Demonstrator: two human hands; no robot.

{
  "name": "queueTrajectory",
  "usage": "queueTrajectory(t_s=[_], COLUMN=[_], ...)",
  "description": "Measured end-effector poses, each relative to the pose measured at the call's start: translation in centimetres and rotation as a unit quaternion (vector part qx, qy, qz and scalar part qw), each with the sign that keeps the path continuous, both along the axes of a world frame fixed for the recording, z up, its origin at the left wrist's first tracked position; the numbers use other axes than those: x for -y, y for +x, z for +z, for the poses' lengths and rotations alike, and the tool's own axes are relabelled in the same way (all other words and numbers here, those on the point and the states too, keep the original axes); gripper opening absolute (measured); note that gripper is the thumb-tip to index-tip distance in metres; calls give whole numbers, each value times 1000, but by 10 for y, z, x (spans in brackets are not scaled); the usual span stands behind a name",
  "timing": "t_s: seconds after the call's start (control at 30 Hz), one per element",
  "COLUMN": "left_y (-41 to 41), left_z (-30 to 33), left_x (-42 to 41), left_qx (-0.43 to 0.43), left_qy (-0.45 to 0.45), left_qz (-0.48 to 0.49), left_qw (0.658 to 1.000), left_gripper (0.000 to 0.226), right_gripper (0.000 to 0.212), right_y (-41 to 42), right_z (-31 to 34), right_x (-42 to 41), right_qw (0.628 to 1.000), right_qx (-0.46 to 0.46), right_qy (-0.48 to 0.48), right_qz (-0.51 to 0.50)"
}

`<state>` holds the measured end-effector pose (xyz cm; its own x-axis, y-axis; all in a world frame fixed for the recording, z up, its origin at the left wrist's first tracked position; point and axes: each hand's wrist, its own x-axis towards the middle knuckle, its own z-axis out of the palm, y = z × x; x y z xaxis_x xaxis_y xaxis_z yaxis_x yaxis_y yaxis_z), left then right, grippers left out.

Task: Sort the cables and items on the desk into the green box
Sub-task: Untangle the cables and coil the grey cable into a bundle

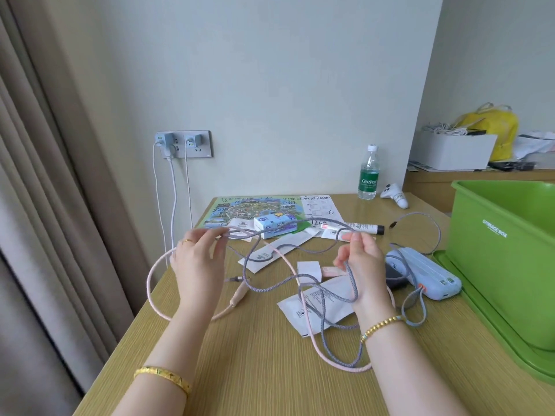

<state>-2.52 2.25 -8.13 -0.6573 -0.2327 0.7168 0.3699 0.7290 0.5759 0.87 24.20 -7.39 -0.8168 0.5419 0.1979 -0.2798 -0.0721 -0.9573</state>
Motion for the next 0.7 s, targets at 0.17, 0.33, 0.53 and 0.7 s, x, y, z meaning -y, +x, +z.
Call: queueTrajectory(t_s=[0.17,0.33,0.53,0.7], left_y=[-1,-3,-4,-4], left_z=[0,-5,-2,3], left_x=[2,5,13,10], left_qx=[217,232,200,226], left_qy=[-148,-48,113,130], left_qz=[-87,-82,-196,-305], left_qw=[961,968,953,916], left_gripper=[28,20,26,38], right_gripper=[26,35,48,41], right_y=[-8,-5,15,28], right_z=[-7,-4,16,29], right_x=[-11,-7,15,25], right_qw=[999,983,934,924], right_qx=[47,98,-35,77], right_qy=[4,153,356,296], right_qz=[-27,9,-11,229])
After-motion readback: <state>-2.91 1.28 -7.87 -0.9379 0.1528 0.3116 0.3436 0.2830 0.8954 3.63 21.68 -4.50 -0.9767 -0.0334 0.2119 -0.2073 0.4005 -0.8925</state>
